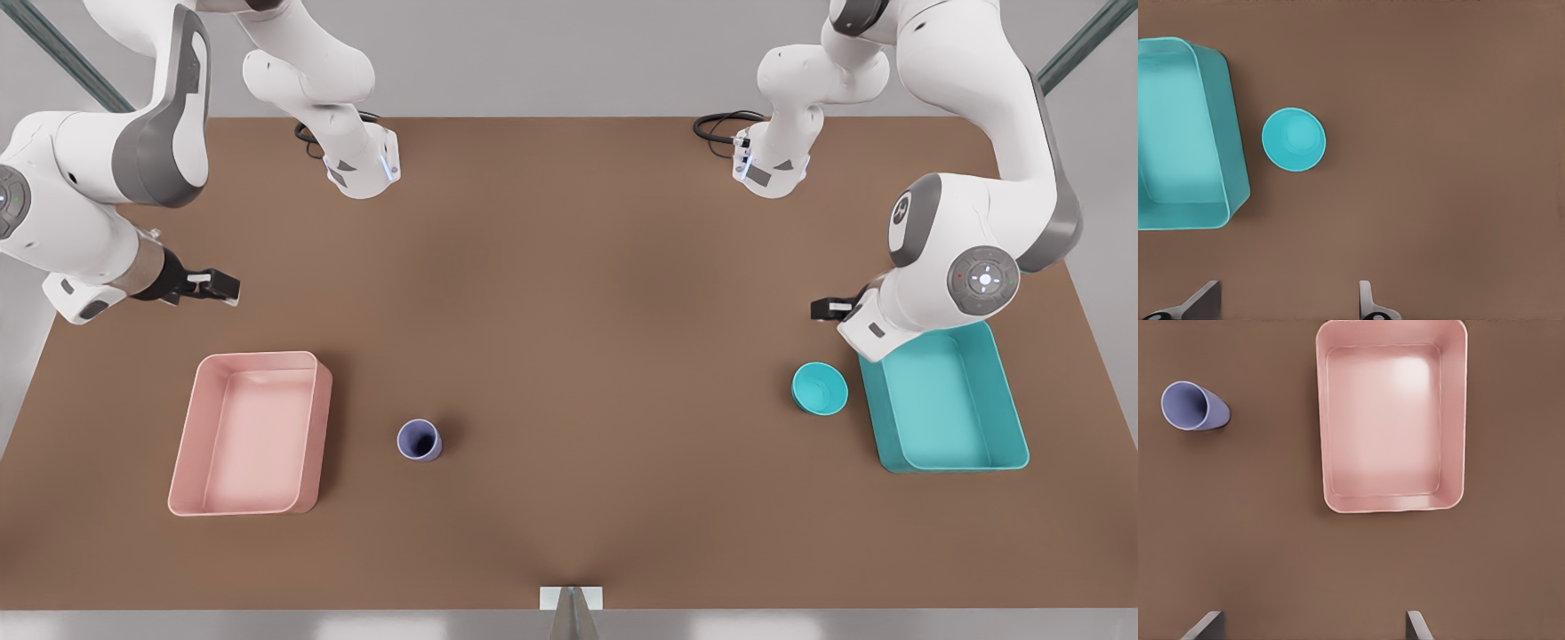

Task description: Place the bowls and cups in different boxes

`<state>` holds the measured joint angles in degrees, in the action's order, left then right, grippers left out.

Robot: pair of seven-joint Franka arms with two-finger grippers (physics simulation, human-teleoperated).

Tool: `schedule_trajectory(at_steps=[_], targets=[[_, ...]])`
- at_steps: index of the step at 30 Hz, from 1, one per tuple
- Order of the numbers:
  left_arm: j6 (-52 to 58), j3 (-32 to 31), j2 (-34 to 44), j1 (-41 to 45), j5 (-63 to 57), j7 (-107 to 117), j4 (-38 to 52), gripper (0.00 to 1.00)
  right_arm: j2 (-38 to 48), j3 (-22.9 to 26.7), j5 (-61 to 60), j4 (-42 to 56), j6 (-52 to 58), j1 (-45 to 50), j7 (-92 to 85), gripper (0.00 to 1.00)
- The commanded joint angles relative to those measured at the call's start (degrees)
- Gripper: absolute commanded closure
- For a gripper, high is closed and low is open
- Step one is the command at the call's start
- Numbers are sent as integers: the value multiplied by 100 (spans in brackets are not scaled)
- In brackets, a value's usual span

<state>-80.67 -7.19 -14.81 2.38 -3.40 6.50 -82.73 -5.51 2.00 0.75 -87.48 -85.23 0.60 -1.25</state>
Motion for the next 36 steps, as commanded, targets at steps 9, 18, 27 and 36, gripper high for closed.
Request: schedule_trajectory(at_steps=[9,18,27,36], targets=[[-3534,508,-1674,553,-750,-131,-1069,0,-2297,2,-207,1048,-1724,494,11,0],[-4105,561,-2044,456,-750,-105,-1922,0,-3386,2,-181,1215,-3104,1241,2023,0],[-4203,640,-2184,421,-750,-105,-2115,59,-4081,2,-242,1936,-3140,1381,2481,0],[-3220,684,-1702,438,-759,-114,-1650,79,-4064,2,-260,1409,-3140,1610,2481,0]])
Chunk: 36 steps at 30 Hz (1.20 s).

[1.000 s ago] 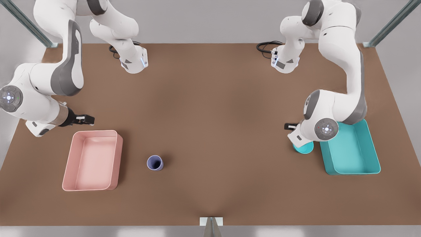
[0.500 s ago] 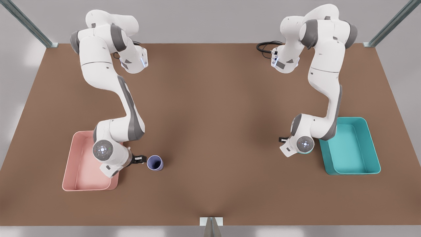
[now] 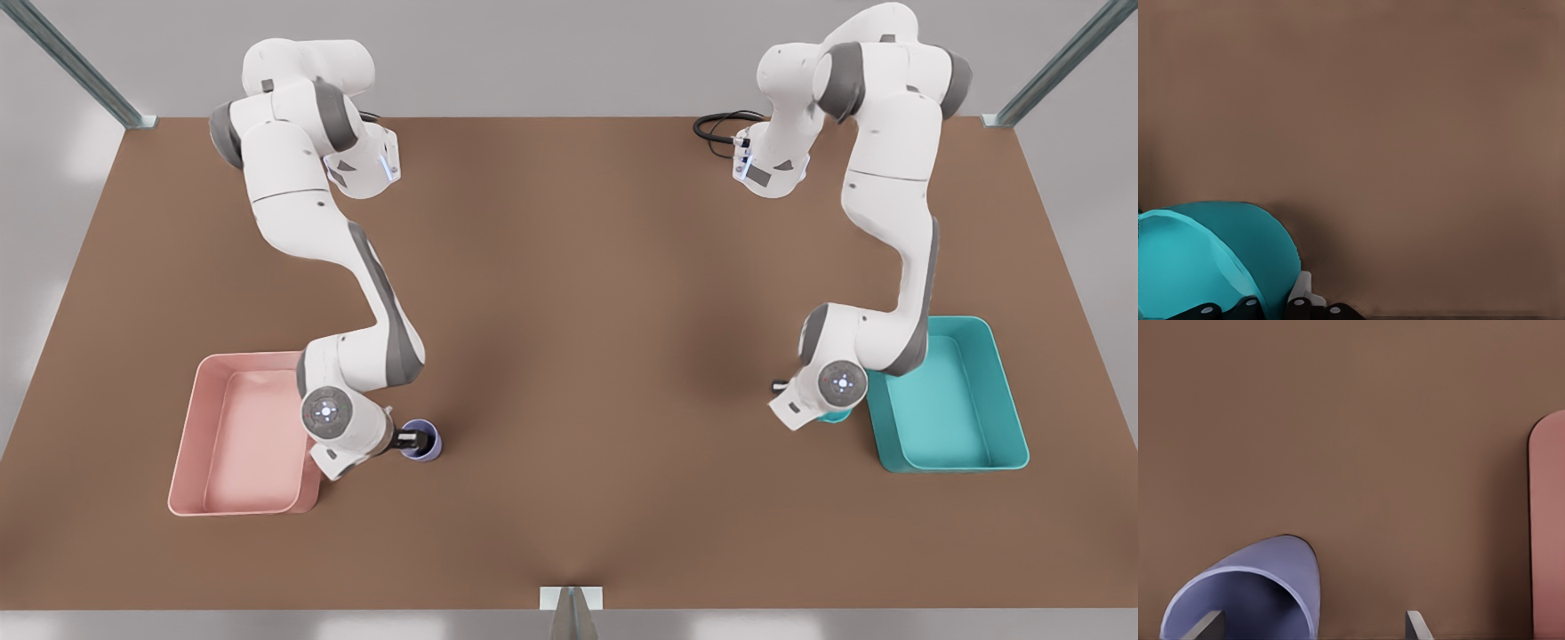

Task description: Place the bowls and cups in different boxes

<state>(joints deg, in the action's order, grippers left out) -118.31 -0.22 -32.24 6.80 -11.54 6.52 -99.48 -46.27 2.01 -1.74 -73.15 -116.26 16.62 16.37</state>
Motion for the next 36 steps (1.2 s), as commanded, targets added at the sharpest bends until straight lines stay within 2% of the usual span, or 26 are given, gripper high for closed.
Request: schedule_trajectory(at_steps=[1,3,5,9,11,13,14,15,16,17,19,21,22,24,26,27,28,29,30,31,33,34,36], targets=[[1220,118,305,-20,20,-116,358,79,-4,1,-11,-32,-37,0,718,0],[2057,321,552,-161,-68,-125,947,79,-13,1,-2,-111,-37,-18,718,0],[2268,576,596,-310,-314,-151,1211,79,-31,1,-11,-191,-45,-27,718,0],[1873,1165,359,-662,-297,-169,1176,79,-48,1,-11,-252,-45,-9,718,0],[1460,1235,26,-908,-297,-204,1115,79,-92,1,-11,-252,-45,-9,718,1],[695,1253,-256,-1084,-270,-195,895,79,-163,1,-2,-243,-107,-18,718,7],[546,1253,-335,-1084,-261,-186,825,79,-180,1,-2,-243,-133,-18,709,18],[440,1253,-406,-1075,-244,-186,807,79,-180,1,-2,-243,-133,-18,709,39],[291,1253,-511,-1084,-244,-186,798,79,-180,1,7,-243,-133,-18,701,55],[124,1253,-573,-1093,-244,-186,711,79,-180,1,7,-235,-133,-18,692,59],[53,1253,-713,-1093,-244,-186,710,79,-180,1,16,-191,-133,-18,613,75],[1,1253,-793,-1093,-244,-186,710,79,-180,1,33,-155,-124,-18,604,79],[1,1253,-819,-1093,-244,-186,710,74,-180,1,33,-138,-124,-18,604,79],[27,1253,-819,-1093,-244,-195,710,52,-119,1,16,-33,-98,-36,604,79],[71,1253,-784,-1093,-244,-195,719,39,180,10,7,12,-45,-360,-230,79],[342,1235,-608,-1084,-235,-204,737,36,426,18,7,12,42,-589,-986,79],[1063,1235,-82,-1040,134,-221,754,35,611,27,68,12,113,-782,-1742,79],[1835,1218,471,-935,449,-406,859,27,751,53,68,12,113,-940,-2496,79],[2364,1174,902,-864,1046,-389,992,0,918,62,77,3,122,-1108,-3033,79],[2453,946,1422,-864,1671,-380,1000,0,1085,62,77,3,183,-1327,-3667,79],[2488,550,2028,-706,1786,-388,1027,0,1165,62,51,-6,227,-1757,-4413,79],[2944,85,1959,-794,1568,-424,1378,0,1138,62,-11,-41,227,-1960,-4730,79],[3093,-487,1958,-759,1251,-415,1422,0,928,45,-81,-85,183,-2399,-5064,79]])
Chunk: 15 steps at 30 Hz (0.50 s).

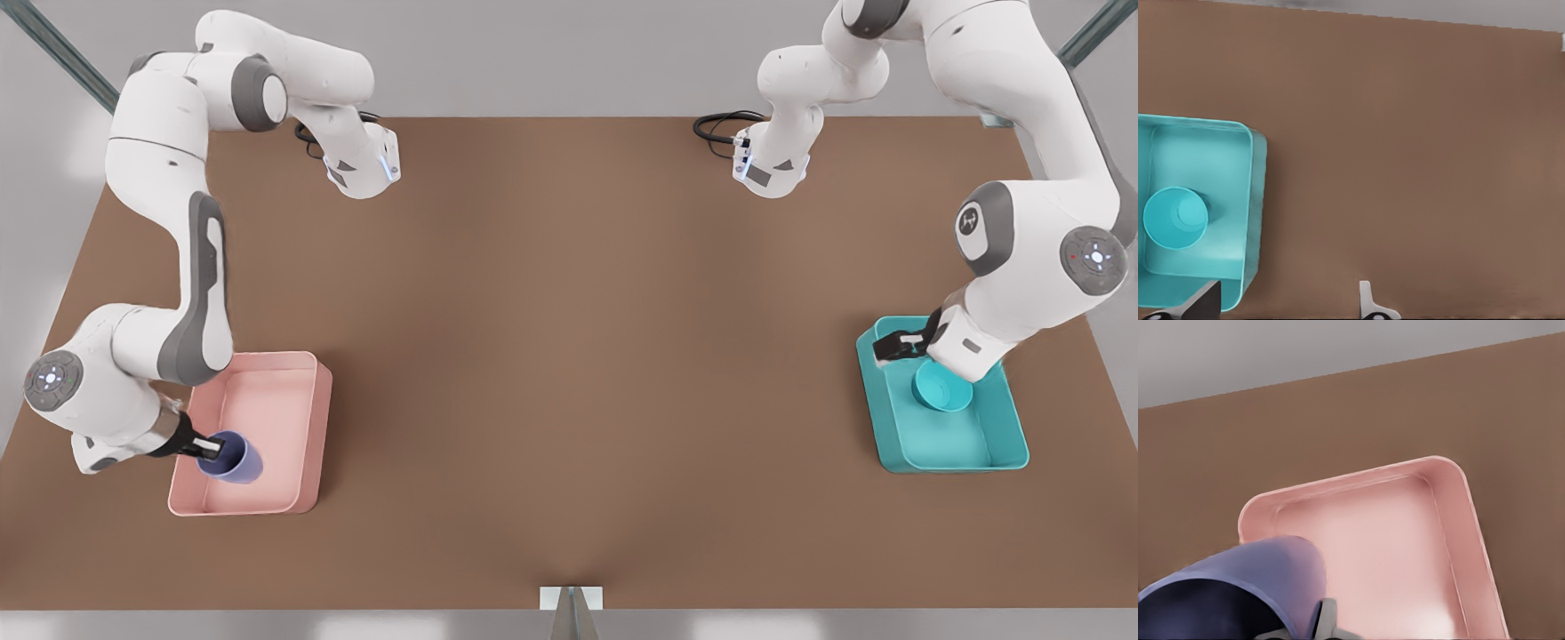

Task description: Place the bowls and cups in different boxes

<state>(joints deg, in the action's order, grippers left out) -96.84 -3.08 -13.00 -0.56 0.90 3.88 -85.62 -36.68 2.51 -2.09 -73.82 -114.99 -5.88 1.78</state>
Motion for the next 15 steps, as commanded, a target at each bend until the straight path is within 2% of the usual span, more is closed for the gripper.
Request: schedule_trajectory(at_steps=[1,6,12,13,14,15], targets=[[1000,-351,34,-32,-134,-142,98,0,-225,-5,-125,-1,12,-212,-3632,79],[1062,-545,26,-32,-257,-98,134,0,-972,-5,-521,-19,-638,-247,-3632,79],[1044,-545,8,-49,-257,-107,125,0,-1148,-14,-565,-36,-928,-230,-3589,79],[1044,-545,-1,-41,-266,-107,125,0,-1148,-23,-565,-62,-928,-230,-3580,66],[1036,-545,8,-41,-353,-107,134,0,-1148,-23,-556,-62,-928,-230,-3588,0],[1027,-545,8,-41,-415,-98,125,0,-1148,-32,-556,-62,-928,-230,-3597,0]])
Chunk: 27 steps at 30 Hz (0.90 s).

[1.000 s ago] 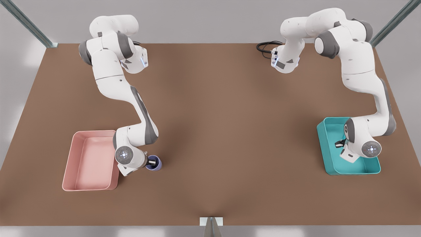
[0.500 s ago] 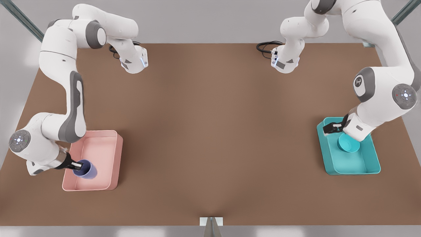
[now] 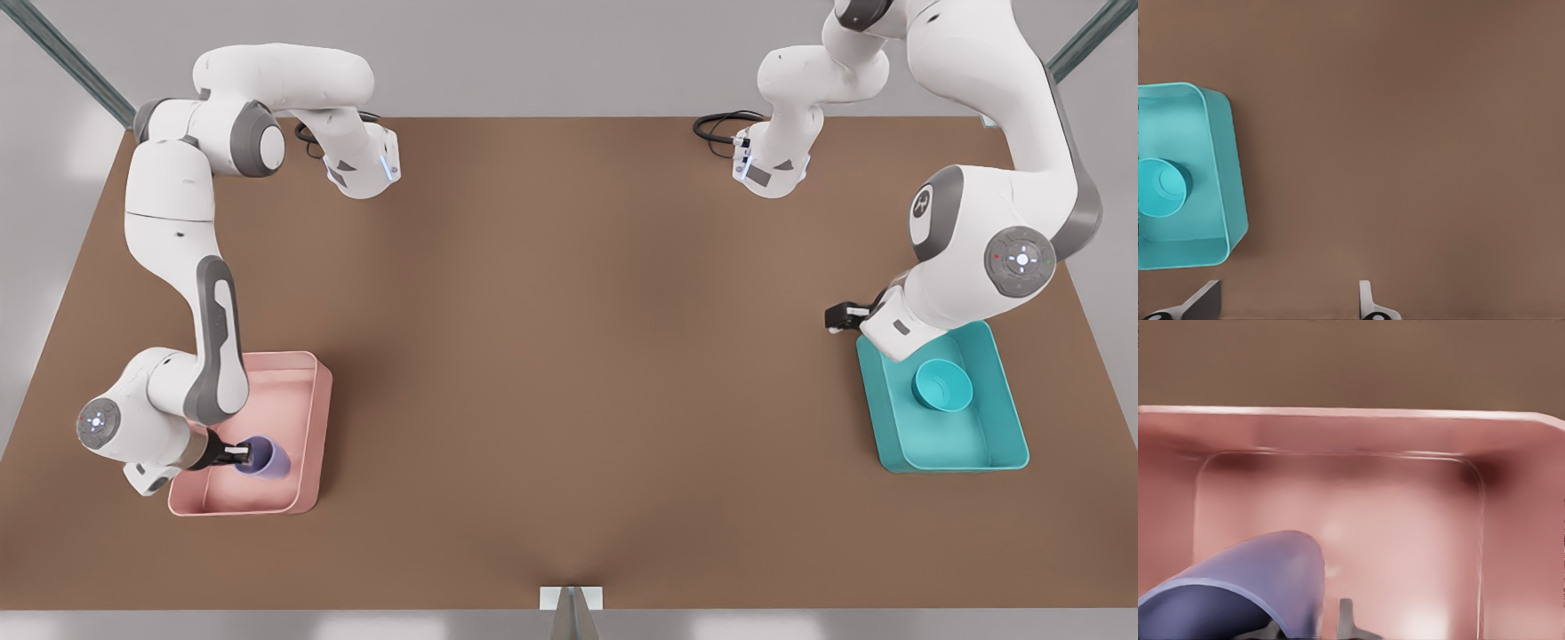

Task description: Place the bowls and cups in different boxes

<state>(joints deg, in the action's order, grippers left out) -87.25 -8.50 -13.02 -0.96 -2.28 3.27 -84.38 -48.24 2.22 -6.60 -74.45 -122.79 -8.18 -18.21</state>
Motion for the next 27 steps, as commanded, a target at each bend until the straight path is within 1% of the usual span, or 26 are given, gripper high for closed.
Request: schedule_trajectory(at_steps=[1,7,10,14,15,17,18,19,20,21,22,24,27], targets=[[68,-2,10,0,-106,-46,0,0,7,-3,-105,1,-148,0,-1598,0],[68,-2,10,0,-106,-46,9,0,16,-3,-96,1,-148,0,-1598,0],[59,-2,10,-9,-115,-54,9,0,200,-12,-113,1,238,27,-1580,0],[59,-2,10,-18,-115,-54,9,0,1061,-12,-148,27,1670,27,-1484,0],[59,-2,1,-9,-115,-54,9,0,1395,-3,-131,45,2136,35,-1282,0],[59,-2,1,-18,-124,-54,9,0,1983,24,132,97,3102,114,-36,0],[50,-2,1,-1,-237,-54,9,0,2414,6,475,89,3603,281,606,0],[59,-2,1,8,-273,-46,9,0,2757,6,528,45,4025,325,889,0],[59,-2,1,8,-273,-54,9,0,3047,-3,607,-52,4201,360,1003,0],[59,-2,1,8,-273,-46,9,0,3399,-12,616,-420,4220,440,1206,0],[68,-2,1,-27,-273,-63,9,0,3426,-12,607,-474,4141,501,1215,0],[94,7,28,-44,-282,-81,53,0,3874,-12,599,-1238,3570,519,1232,0],[94,-2,19,-36,-282,-63,44,0,3866,-12,590,-1177,3543,554,1461,0]])
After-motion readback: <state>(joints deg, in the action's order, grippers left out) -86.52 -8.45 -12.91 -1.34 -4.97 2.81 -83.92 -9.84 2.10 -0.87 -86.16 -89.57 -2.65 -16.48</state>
